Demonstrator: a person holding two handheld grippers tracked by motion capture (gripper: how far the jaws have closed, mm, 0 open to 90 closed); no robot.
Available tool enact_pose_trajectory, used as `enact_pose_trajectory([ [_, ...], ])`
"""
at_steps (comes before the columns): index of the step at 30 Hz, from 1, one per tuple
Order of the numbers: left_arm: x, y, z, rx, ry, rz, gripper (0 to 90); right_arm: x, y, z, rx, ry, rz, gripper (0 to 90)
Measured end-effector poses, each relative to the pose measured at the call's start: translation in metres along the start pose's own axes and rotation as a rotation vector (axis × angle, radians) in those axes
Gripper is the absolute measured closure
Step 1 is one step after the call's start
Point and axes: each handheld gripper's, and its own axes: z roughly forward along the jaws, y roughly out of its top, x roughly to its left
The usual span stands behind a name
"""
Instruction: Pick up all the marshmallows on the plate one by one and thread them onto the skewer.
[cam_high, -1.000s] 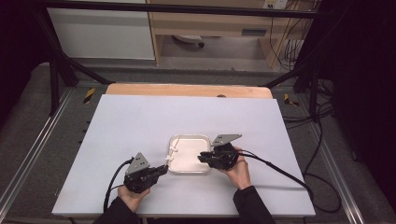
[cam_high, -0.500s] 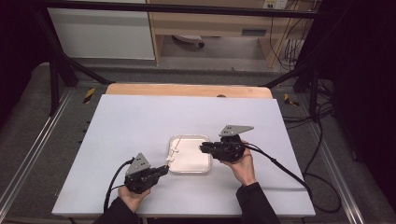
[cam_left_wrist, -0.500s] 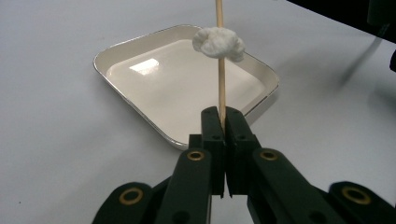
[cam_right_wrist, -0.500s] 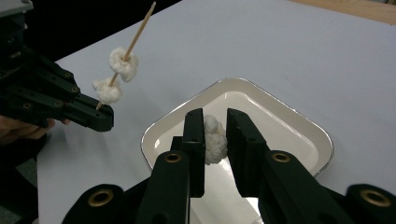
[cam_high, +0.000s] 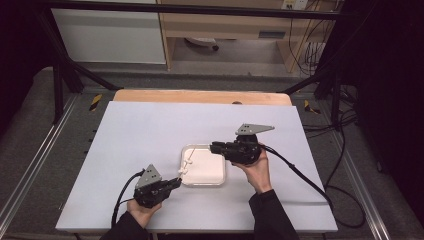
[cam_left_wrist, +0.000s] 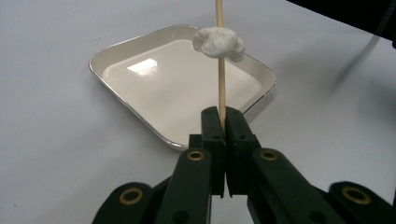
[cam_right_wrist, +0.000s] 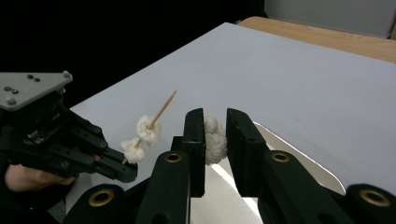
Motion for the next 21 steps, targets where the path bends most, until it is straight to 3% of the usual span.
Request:
enact_pose_trajectory([
  [7, 0.000, 0.000, 0.000, 0.002, -0.004, 0.002, 88.0, 0.002, 0.012, 0.006, -0.035, 0.025, 0.040, 78.8],
  [21, -0.001, 0.000, 0.000, 0.000, -0.005, 0.003, 88.0, 0.007, 0.021, 0.022, -0.041, 0.082, 0.076, 79.2],
])
